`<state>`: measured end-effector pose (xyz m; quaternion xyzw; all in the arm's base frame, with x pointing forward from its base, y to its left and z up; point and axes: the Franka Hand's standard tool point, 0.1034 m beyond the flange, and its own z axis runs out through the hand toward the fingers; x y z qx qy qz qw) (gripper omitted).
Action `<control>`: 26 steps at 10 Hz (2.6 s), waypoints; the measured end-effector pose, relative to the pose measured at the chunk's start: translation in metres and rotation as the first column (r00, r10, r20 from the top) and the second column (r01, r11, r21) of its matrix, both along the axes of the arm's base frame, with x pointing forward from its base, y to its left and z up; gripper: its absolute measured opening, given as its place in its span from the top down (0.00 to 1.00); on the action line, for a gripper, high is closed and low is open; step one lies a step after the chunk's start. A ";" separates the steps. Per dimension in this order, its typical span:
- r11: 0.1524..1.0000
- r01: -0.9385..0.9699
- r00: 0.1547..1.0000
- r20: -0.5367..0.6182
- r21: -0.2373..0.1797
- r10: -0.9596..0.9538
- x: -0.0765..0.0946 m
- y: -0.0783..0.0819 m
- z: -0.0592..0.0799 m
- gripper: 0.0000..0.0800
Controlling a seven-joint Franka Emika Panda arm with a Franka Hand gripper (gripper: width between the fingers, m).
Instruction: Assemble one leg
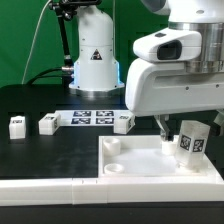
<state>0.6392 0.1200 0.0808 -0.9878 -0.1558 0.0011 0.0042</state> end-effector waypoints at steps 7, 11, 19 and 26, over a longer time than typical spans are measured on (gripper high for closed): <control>1.000 0.030 1.000 -0.001 0.000 -0.030 0.000 0.000 0.000 0.64; 0.911 0.411 0.911 -0.035 0.017 -0.411 -0.004 0.001 -0.002 0.64; 0.206 0.978 0.206 -0.037 0.003 -0.978 -0.003 0.000 -0.003 0.64; 0.718 0.696 0.718 -0.029 0.012 -0.695 -0.003 0.003 -0.001 0.20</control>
Offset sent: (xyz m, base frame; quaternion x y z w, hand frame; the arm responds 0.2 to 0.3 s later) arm 0.0000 0.0000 0.0000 0.0000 0.0000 0.0000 1.0000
